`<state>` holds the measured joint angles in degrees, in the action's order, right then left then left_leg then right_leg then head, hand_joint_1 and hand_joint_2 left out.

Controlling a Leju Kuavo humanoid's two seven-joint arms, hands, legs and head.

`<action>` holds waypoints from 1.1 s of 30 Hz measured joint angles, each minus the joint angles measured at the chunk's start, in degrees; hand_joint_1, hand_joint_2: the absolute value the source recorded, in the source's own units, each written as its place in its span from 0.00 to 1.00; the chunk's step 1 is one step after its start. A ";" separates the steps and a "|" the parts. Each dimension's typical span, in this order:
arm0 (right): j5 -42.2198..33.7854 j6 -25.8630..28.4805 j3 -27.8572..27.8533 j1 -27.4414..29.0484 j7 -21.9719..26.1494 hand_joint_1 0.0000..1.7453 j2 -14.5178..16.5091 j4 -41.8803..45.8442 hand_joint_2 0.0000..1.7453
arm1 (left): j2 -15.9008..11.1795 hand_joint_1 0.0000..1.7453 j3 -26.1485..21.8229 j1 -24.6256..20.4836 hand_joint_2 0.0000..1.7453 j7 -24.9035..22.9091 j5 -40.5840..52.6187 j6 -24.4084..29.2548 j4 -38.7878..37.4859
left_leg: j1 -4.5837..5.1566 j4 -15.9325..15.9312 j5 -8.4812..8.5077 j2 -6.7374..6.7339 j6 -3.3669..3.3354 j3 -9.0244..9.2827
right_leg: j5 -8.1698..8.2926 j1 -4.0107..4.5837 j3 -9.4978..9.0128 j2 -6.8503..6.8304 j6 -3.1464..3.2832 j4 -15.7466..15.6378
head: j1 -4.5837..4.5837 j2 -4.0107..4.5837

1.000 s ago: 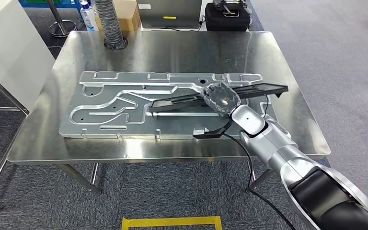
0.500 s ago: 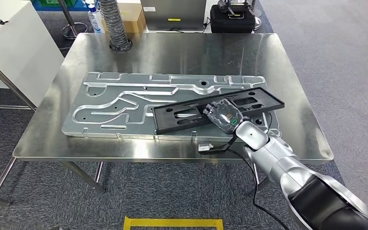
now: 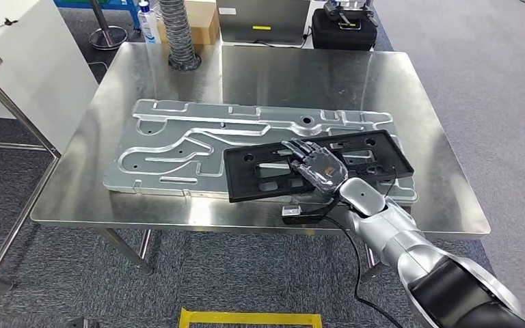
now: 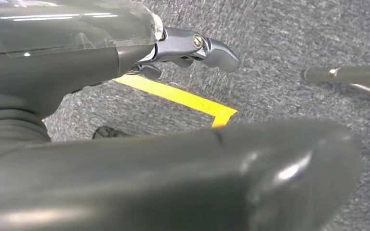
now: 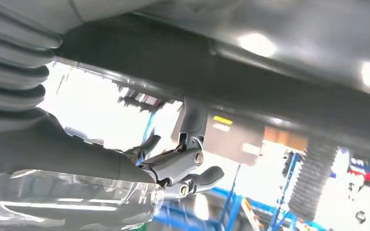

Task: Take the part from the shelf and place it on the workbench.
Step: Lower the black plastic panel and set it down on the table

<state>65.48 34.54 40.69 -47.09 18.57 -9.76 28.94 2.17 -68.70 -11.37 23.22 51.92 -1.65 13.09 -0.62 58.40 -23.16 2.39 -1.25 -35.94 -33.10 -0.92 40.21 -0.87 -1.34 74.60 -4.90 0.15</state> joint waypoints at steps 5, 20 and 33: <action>-19.42 -3.80 -6.96 0.76 13.04 0.00 0.19 5.74 0.00 | 0.37 0.00 0.37 0.07 0.00 -0.07 0.22 -0.25 0.00 | 0.36 0.25 -0.08 0.32 0.56 -0.13 | 6.98 0.58 -6.65 -0.97 1.04 -14.74 | 0.00 0.00; -65.22 -20.78 -26.39 17.78 18.65 0.00 0.43 53.82 0.00 | -0.34 0.00 -0.39 3.23 0.00 1.61 -3.15 -0.68 0.00 | -0.16 1.63 -1.65 -0.93 2.25 0.70 | 6.40 0.61 -7.44 0.88 1.48 -16.18 | 0.00 0.00; -52.46 -5.43 -53.18 33.92 18.73 0.00 7.20 77.81 0.00 | -1.27 0.00 -3.46 5.84 0.00 4.81 -6.48 -2.19 0.00 | 0.47 0.09 -1.90 -2.78 -0.39 1.79 | 3.88 0.45 -2.91 0.98 0.20 -7.63 | 0.00 0.00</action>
<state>13.02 29.10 -12.48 -13.16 37.30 -2.56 106.75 0.90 -72.17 -5.53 28.03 45.45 -3.84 13.09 -0.15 58.49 -25.06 -0.39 -1.64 -34.15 -29.22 -0.47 37.30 0.11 -1.14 66.97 -4.90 0.15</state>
